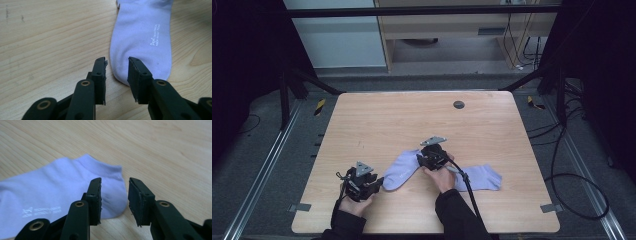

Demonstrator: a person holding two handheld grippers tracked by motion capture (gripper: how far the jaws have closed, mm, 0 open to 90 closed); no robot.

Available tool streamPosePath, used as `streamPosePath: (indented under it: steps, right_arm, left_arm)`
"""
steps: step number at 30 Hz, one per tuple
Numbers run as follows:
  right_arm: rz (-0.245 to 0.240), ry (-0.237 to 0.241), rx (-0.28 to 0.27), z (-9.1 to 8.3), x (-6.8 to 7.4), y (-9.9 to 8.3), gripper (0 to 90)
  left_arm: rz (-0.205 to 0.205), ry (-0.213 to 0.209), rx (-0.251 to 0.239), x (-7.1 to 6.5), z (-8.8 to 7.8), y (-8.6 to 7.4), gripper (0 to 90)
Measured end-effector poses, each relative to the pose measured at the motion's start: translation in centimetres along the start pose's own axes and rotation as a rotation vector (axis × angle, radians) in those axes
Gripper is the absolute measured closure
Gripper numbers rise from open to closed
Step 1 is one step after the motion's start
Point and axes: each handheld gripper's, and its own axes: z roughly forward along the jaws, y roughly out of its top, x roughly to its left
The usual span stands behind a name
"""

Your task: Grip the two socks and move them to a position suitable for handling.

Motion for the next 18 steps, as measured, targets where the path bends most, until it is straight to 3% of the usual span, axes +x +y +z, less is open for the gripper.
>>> streamPosePath:
  steps: [7,9,12,18]
  right_arm:
    - [0.020,0.009,0.035,0.5,-0.2,-0.2,72.4]
    - [0.023,0.005,0.056,0.6,-0.2,-0.3,80.1]
    - [0.018,0.011,0.064,0.6,-0.1,-0.4,86.5]
    - [0.008,0.046,0.024,-0.8,0.4,-0.4,87.2]
  left_arm:
    - [-0.011,-0.009,0.041,-0.2,0.8,0.0,79.1]
    - [-0.004,-0.008,0.061,-0.3,1.3,0.2,83.5]
    - [-0.008,-0.009,0.064,-0.3,1.3,0.3,87.2]
    - [-0.023,0.008,0.021,0.3,0.4,0.6,88.2]
